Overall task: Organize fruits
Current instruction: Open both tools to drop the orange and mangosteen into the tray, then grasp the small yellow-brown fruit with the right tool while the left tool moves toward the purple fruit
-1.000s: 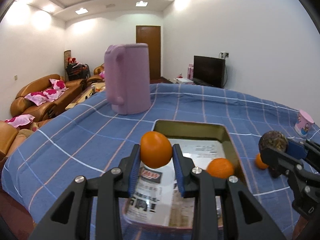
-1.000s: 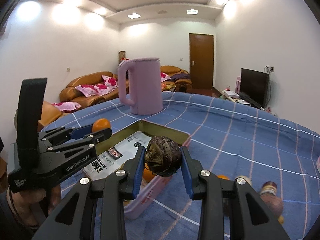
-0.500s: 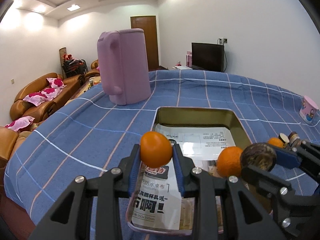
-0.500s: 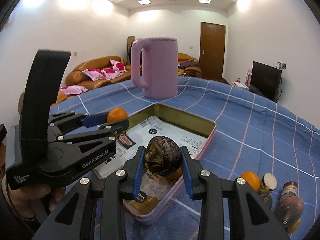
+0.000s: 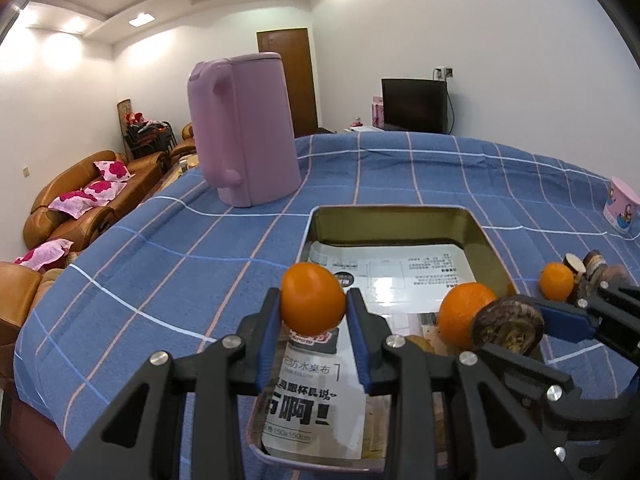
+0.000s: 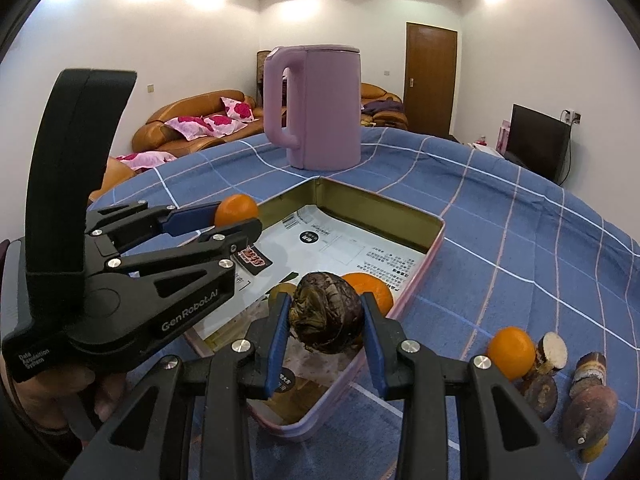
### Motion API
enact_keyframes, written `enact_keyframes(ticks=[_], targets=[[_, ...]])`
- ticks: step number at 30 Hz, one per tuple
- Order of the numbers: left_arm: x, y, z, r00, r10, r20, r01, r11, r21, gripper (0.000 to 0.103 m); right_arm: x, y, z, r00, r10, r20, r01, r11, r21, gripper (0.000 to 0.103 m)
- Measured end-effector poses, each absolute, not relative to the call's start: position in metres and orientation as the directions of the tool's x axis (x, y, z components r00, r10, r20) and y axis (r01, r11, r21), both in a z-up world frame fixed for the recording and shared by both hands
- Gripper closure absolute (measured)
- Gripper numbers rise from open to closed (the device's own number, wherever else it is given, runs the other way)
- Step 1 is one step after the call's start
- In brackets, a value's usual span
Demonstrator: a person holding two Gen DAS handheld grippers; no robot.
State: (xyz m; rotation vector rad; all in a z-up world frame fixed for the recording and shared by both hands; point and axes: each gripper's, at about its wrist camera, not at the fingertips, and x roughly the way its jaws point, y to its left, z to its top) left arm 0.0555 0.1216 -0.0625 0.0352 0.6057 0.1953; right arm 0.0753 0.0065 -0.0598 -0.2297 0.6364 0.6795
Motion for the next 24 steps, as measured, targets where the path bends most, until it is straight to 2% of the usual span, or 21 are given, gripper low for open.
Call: enact_keyframes(ticks=[3,5,7,9,12,24], targets=[[0.053,0.120,-0.062,0.807,0.186,-0.561,-0.166,0.982,0.086,0.065,0.074,0.009,-0.061,0.585,0.520,-0.623,-0.661,0.750,0.005,0.066],[0.052,0.120,-0.061,0.809,0.197,-0.554,-0.177,0.980,0.090,0.059,0.073,0.010,-0.061,0.591,0.514,-0.621,-0.661,0.751,-0.007,0.064],[0.049,0.123,-0.059,0.813,0.203,-0.547,-0.189,0.979,0.082,0.045,0.072,0.008,-0.060,0.599,0.516,-0.613,-0.655,0.756,-0.004,0.057],[0.045,0.123,-0.054,0.823,0.201,-0.532,-0.189,0.979,0.078,0.043,0.072,0.004,-0.059,0.602,0.526,-0.601,-0.651,0.759,0.012,0.052],[0.041,0.120,-0.050,0.833,0.212,-0.511,-0.198,0.977,0.083,0.036,0.071,0.001,-0.057,0.613,0.525,-0.591,-0.641,0.767,0.016,0.051],[0.032,0.082,-0.035,0.865,0.141,-0.482,-0.126,0.990,0.064,0.027,0.055,-0.049,-0.042,0.700,0.479,-0.529,-0.561,0.828,0.007,0.051]])
